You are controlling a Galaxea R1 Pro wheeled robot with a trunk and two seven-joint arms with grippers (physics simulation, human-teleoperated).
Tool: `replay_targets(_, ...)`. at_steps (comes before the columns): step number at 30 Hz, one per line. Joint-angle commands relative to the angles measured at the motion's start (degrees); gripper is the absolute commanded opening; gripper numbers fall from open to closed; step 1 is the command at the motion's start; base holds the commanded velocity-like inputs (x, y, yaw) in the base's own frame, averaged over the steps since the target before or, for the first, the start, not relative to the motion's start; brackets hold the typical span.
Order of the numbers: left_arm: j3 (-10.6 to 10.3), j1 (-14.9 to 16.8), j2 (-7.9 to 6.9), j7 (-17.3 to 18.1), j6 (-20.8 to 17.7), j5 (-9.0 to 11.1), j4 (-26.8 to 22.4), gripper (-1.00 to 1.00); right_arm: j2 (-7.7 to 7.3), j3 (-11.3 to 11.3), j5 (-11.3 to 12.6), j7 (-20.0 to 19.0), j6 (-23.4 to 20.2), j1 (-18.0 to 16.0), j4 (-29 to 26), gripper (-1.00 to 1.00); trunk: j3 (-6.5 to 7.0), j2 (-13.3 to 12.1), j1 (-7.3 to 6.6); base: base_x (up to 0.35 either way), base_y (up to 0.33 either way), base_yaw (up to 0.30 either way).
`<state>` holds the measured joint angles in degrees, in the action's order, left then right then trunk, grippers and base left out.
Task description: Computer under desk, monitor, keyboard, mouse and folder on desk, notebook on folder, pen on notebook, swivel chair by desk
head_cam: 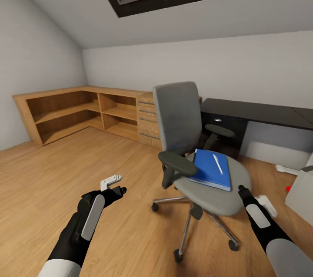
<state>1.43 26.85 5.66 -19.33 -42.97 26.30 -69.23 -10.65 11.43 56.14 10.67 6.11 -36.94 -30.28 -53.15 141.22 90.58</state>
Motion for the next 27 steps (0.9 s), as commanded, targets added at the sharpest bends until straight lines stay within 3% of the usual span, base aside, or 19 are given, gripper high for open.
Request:
replay_targets(1,0.07,0.05,0.05,-0.45,-0.18,0.59,-0.04,1.0,0.01,-0.36,1.34,0.14,-2.6,0.03,0.76,1.0,-0.07,0.02,0.0,0.0,0.0,0.063)
replay_targets(22,0.06,0.05,0.05,-0.38,-0.1,0.62,0.14,1.0,-0.05,0.0,1.42,0.49,-2.75,0.03,-2.62,1.0,-0.07,0.02,0.0,0.001,0.0,0.005)
replay_targets(27,0.06,0.05,0.05,-0.36,0.03,0.6,0.15,1.0,-0.17,0.07,1.43,0.49,-2.73,0.03,-2.55,1.0,-0.07,0.02,0.0,0.163,0.0,0.0)
